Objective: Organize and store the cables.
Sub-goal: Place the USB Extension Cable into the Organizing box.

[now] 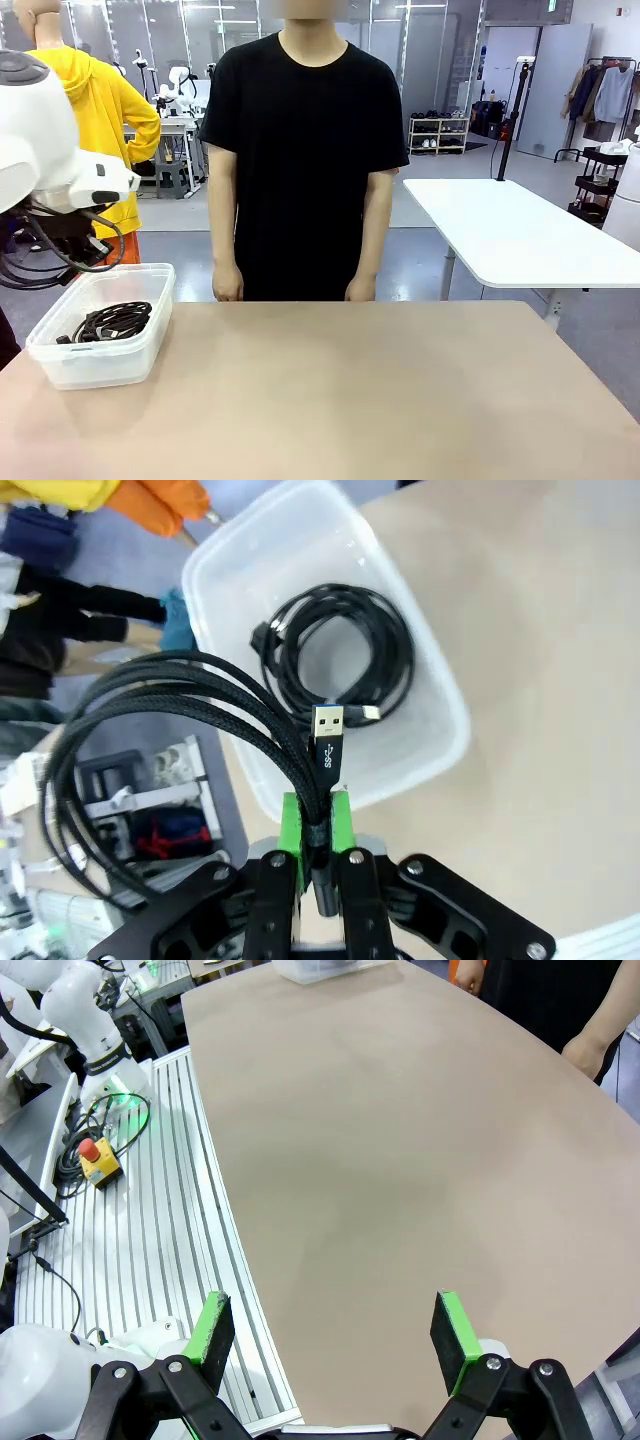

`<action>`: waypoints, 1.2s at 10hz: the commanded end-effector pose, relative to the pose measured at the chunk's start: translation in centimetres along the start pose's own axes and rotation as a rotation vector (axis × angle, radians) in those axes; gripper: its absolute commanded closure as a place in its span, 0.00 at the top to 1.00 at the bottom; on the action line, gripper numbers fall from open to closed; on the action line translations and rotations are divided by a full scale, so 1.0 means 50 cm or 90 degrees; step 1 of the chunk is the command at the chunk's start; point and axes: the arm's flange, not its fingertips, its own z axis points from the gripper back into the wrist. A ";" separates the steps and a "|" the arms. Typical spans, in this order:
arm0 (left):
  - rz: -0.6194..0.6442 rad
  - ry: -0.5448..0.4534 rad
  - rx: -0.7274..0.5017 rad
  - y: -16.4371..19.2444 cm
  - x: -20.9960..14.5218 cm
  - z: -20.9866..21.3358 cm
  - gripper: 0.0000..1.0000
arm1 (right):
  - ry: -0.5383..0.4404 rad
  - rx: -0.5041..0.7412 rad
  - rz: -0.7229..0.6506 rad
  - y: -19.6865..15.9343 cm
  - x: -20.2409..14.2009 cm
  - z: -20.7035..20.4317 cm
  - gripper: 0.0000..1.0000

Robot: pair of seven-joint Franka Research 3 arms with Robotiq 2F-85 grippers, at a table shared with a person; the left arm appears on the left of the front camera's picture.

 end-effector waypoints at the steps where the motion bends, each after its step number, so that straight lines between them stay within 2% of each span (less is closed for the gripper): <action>1: 0.020 -0.004 -0.022 0.030 0.044 -0.064 0.13 | -0.010 -0.001 0.000 0.000 0.003 0.002 1.00; 6: 0.055 0.080 -0.045 0.054 0.079 -0.204 0.13 | -0.010 -0.001 0.000 0.000 0.003 0.002 1.00; 12: 0.058 0.096 -0.112 0.008 0.115 -0.291 0.13 | -0.010 -0.001 0.000 0.000 0.003 0.002 1.00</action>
